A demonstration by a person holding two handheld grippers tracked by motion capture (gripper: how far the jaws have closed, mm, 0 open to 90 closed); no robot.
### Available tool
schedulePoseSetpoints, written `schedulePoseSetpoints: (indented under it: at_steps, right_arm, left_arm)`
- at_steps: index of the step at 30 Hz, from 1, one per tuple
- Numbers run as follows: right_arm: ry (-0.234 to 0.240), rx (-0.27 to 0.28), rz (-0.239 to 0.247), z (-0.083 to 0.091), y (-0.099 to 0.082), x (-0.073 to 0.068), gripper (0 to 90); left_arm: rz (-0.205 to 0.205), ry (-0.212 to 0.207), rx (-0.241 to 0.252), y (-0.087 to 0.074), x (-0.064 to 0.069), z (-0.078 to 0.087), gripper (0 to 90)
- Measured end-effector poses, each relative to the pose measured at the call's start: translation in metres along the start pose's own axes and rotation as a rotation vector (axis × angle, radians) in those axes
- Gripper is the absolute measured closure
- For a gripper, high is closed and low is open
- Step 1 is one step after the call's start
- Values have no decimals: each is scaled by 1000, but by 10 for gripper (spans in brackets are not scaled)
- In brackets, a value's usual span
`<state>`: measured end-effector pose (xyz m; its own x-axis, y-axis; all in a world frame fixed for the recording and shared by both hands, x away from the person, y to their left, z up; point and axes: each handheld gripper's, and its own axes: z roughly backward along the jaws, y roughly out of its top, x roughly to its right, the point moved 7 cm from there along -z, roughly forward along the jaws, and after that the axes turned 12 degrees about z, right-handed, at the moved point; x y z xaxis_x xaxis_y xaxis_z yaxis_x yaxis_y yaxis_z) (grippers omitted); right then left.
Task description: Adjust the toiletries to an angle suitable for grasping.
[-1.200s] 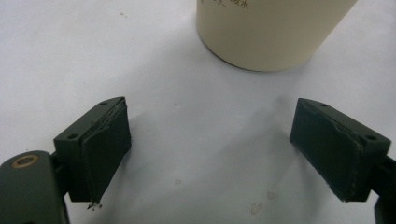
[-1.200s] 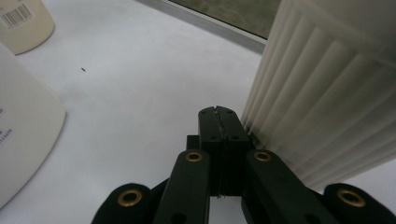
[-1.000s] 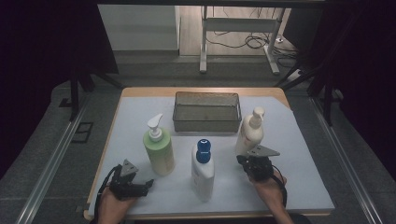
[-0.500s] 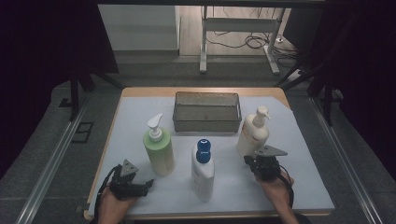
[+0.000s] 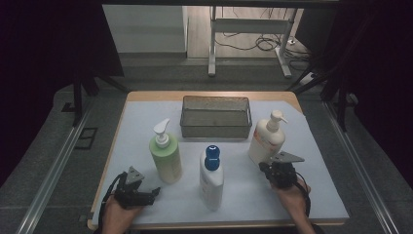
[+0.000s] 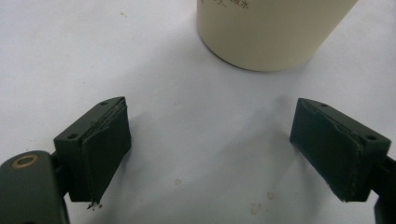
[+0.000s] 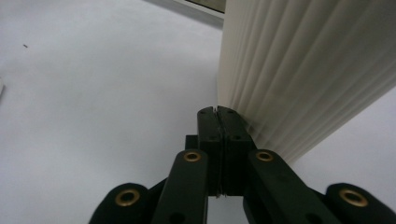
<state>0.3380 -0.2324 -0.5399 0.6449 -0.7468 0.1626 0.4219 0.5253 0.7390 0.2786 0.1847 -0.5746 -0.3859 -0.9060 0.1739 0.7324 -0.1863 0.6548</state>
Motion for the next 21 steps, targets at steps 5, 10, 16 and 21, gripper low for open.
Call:
schedulePoseSetpoints:
  at_steps: [5, 10, 16, 21]
  right_arm:
    - [17, 1, 26, 8, 2, -5, 765]
    - [22, -7, 36, 20, -2, -7, 617]
    - [45, -12, 19, 34, -5, -4, 487]
    - [27, 24, -11, 47, 1, 6, 427]
  left_arm:
    - [0, 0, 1, 0, 0, 0, 121]
    - [1, 0, 0, 0, 0, 0, 121]
    - [1, 1, 0, 0, 0, 0, 121]
    - [1, 1, 0, 0, 0, 0, 121]
